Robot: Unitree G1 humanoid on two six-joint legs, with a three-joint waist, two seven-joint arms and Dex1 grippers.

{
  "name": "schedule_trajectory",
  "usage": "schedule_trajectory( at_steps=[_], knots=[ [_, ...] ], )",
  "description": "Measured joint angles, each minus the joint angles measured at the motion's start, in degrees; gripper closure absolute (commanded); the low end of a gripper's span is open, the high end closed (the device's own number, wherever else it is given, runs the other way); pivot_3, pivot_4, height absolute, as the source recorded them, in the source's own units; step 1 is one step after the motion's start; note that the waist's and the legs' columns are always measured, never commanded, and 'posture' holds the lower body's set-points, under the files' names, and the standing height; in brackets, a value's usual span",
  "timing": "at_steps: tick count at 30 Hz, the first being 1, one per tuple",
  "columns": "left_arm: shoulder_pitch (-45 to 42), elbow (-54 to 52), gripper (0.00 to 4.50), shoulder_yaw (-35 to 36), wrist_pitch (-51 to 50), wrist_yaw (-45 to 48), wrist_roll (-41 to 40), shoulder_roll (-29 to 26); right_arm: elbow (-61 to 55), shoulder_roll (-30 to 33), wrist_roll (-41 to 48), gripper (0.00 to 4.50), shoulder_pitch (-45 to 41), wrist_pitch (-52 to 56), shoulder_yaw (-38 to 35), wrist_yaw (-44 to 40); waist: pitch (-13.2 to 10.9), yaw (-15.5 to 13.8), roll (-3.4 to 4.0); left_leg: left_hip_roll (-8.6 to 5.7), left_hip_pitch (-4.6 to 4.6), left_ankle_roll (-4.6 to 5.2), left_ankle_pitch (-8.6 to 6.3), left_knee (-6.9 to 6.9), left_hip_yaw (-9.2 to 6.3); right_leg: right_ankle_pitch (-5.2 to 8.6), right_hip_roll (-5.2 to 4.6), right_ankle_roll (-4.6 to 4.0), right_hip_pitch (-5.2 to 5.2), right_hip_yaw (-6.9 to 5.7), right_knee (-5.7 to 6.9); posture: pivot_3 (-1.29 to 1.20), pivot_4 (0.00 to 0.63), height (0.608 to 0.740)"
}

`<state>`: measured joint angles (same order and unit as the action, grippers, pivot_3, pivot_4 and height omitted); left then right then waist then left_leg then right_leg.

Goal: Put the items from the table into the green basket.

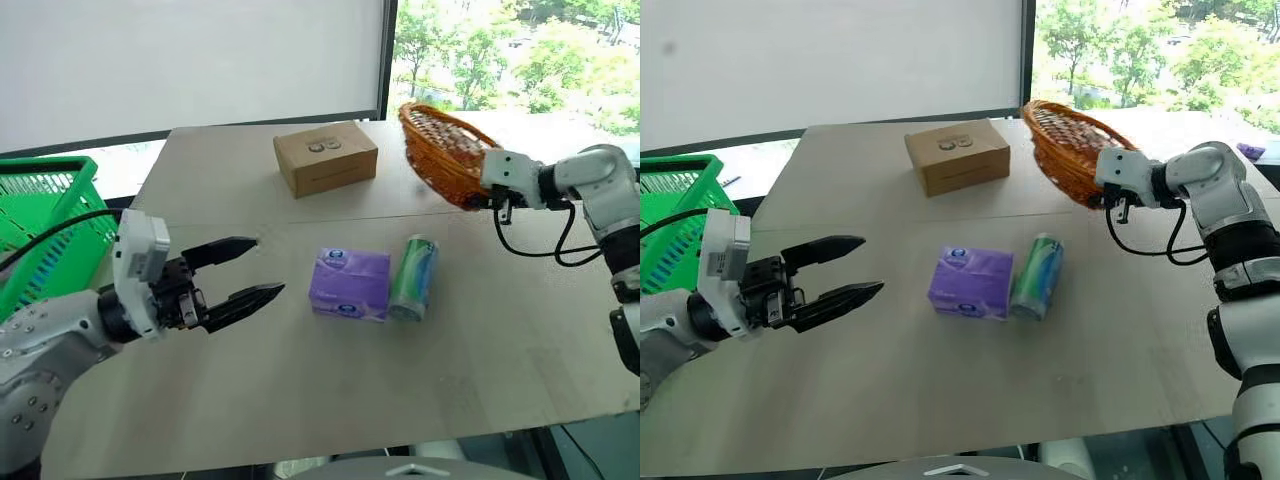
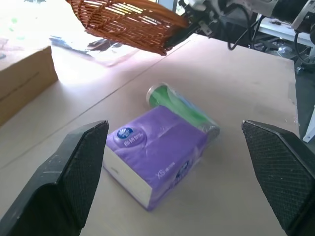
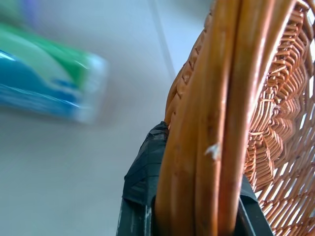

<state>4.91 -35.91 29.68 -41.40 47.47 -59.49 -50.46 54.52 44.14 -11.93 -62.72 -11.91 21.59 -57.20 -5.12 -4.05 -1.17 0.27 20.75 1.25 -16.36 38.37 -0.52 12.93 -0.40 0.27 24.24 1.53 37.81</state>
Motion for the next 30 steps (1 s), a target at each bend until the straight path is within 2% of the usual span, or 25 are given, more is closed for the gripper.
schedule_trajectory(
  at_steps=[1,2,6,7,10,13,16,19,21,23,25,27,29,30],
  knots=[
    [-1.5,0.5,0.00,-0.9,0.1,-0.1,0.0,0.0,4.9,0.2,-3.4,4.46,-2.1,-1.9,1.3,4.8,0.0,0.0,0.00,-0.05,0.04,-0.02,0.02,-0.03,0.03,0.01,-0.04,-0.03,0.02,0.01,0.00,0.18,0.000,0.740],
    [-2.9,0.9,0.00,-1.8,0.2,-0.2,0.2,0.0,9.0,0.6,-6.6,3.55,-4.0,-3.3,2.8,8.8,0.0,0.0,0.00,-0.07,0.08,-0.04,0.02,-0.06,0.03,0.02,-0.05,-0.04,0.05,0.00,-0.01,0.18,0.000,0.740],
    [-8.0,3.9,0.00,-6.9,0.7,0.1,2.1,0.6,20.9,1.6,-16.9,1.86,-6.9,-4.3,7.8,20.8,0.1,0.4,-0.01,-0.06,0.07,-0.05,0.02,-0.11,0.04,0.01,-0.11,-0.01,0.05,0.06,-0.03,0.17,0.000,0.740],
    [-9.0,4.8,0.00,-8.6,0.9,0.3,3.3,0.7,23.0,1.4,-18.9,1.17,-6.9,-3.5,8.7,23.6,0.0,0.6,0.00,-0.06,0.09,-0.05,0.03,-0.12,0.04,-0.01,-0.10,0.01,0.11,0.14,0.00,0.18,0.000,0.740],
    [-9.4,5.7,0.00,-10.3,1.2,0.9,4.9,0.8,24.4,1.2,-20.9,0.04,-6.9,-3.2,8.7,27.2,0.1,1.6,0.01,-0.04,0.12,-0.04,0.03,-0.13,0.04,-0.02,-0.17,0.04,0.24,0.34,0.08,0.18,0.000,0.740],
    [-8.4,5.2,0.00,-9.9,1.2,1.1,5.0,0.8,24.4,0.8,-19.1,0.04,-7.9,-4.1,5.8,25.6,0.1,2.6,0.05,0.00,0.02,-0.03,0.02,-0.13,0.12,-0.04,-0.13,0.06,0.25,0.44,0.12,0.21,0.000,0.740],
    [-3.4,2.8,0.00,-8.8,1.0,1.0,5.0,1.4,22.3,0.5,-12.0,0.04,-8.0,-7.6,-1.1,13.6,0.1,3.2,0.07,0.10,-0.03,0.18,-0.09,-0.12,0.10,-0.04,-0.10,0.07,0.23,0.45,0.17,0.22,0.008,0.740],
    [-0.4,1.1,0.00,-9.0,1.0,0.1,5.8,1.8,14.5,-1.1,-1.3,0.04,-2.4,-7.9,-8.6,-0.4,0.1,3.0,0.04,0.16,-0.14,0.24,-0.13,-0.06,-0.14,-0.05,-0.10,0.07,0.00,0.23,0.17,0.21,0.012,0.740],
    [-0.3,0.4,0.00,-10.3,1.0,-1.2,7.3,2.0,-1.1,-1.5,9.7,0.04,8.5,-2.1,-13.6,-11.4,0.2,2.1,0.03,0.16,-0.21,0.25,-0.13,-0.03,-0.41,-0.04,-0.13,0.07,-0.20,0.01,0.13,0.20,0.015,0.740],
    [-1.0,0.6,0.00,-12.9,1.0,-2.5,10.3,1.9,-17.9,-1.2,19.2,0.04,20.2,7.6,-16.4,-16.9,0.2,0.4,0.24,0.07,-0.08,0.25,-0.13,0.03,-0.71,-0.04,-0.19,0.07,-0.24,-0.28,0.12,0.20,0.017,0.740],
    [-3.4,1.2,0.00,-17.1,0.5,-5.0,14.3,1.9,-33.9,-0.5,27.6,0.04,31.5,17.9,-19.7,-17.9,0.3,-1.1,0.46,-0.07,0.00,0.25,-0.13,0.05,-0.95,-0.03,-0.15,0.08,-0.25,-0.53,0.12,0.17,0.018,0.740],
    [-5.7,2.3,0.00,-19.9,-0.4,-8.4,17.8,2.4,-45.5,0.0,33.9,0.04,39.1,24.5,-22.5,-17.6,0.4,-1.8,0.64,-0.11,-0.02,0.26,-0.13,0.08,-0.99,-0.03,-0.10,0.09,-0.32,-0.59,0.12,0.16,0.018,0.740],
    [-8.5,4.5,0.00,-21.2,-3.5,-14.9,19.5,6.7,-57.7,0.4,40.7,0.04,47.2,29.1,-27.6,-16.1,0.5,-2.0,0.79,-0.10,-0.13,0.27,-0.13,0.13,-0.99,-0.01,-0.08,0.12,-0.52,-0.59,0.06,0.14,0.018,0.740],
    [-8.9,4.9,0.00,-21.3,-4.4,-16.4,19.5,8.0,-59.9,0.6,41.8,0.04,48.8,30.2,-28.6,-15.6,0.5,-1.9,0.77,-0.10,-0.15,0.27,-0.13,0.15,-0.99,-0.01,-0.08,0.13,-0.56,-0.59,0.06,0.14,0.018,0.740]
  ],
)
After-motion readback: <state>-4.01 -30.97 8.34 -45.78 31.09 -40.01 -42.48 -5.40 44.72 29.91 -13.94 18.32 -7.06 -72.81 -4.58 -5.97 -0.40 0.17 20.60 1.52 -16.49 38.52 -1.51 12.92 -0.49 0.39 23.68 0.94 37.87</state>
